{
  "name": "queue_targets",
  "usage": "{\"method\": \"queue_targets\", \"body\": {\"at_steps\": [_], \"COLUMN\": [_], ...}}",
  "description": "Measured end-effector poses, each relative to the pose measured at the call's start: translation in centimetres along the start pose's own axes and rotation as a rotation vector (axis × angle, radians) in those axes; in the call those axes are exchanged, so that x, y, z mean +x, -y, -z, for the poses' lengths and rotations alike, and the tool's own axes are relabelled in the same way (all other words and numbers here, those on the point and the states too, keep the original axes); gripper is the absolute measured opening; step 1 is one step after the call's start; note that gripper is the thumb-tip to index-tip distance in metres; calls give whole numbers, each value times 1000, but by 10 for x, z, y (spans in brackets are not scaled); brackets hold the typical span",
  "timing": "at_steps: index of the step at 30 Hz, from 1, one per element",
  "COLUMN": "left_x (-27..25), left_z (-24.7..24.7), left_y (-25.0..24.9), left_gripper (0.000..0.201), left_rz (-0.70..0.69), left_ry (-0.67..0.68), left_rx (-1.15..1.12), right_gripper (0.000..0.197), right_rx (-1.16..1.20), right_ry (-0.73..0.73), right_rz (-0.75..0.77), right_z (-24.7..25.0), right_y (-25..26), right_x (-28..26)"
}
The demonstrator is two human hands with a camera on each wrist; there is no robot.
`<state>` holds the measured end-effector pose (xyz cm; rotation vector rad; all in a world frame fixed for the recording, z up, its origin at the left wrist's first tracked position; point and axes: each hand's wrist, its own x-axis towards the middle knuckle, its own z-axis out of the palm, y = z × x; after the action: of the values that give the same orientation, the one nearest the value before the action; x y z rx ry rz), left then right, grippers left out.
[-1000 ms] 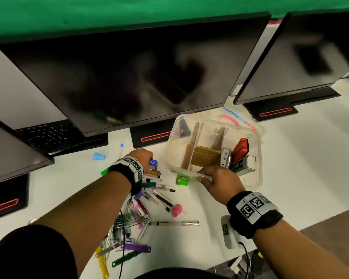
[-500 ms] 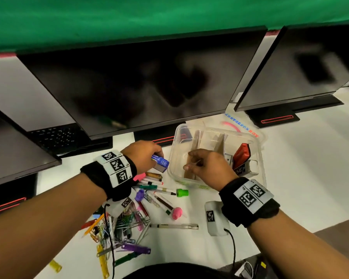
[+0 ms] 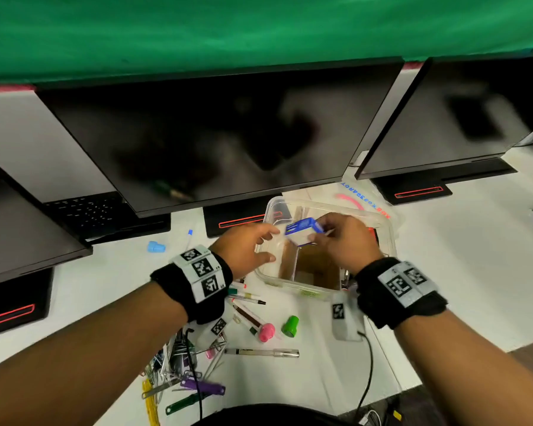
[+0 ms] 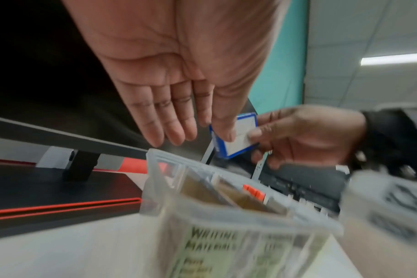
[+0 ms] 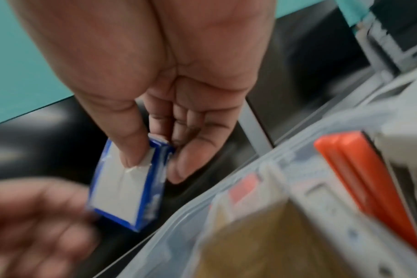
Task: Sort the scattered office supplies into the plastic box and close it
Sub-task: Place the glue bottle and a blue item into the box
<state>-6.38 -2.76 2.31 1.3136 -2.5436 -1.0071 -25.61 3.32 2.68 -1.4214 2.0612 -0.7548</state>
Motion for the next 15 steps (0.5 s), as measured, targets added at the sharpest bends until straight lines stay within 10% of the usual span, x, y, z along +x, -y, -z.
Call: {"method": "queue_targets", "body": {"at_steps": [4,15], "left_x": [-3,-3], "left_z": [-24,-43], "left_y": [9,15], "left_gripper": [36,26], "left_rz": [-30,19], "left_ry": [187,240], "left_rx": [255,257], "right_gripper": [11,27], "right_rx": [-262,-762], "right_ry": [-130,145], "right_rz": [-105,-311], "right_z": [44,31], "right_y": [-24,-50], "right_x": [23,76]}}
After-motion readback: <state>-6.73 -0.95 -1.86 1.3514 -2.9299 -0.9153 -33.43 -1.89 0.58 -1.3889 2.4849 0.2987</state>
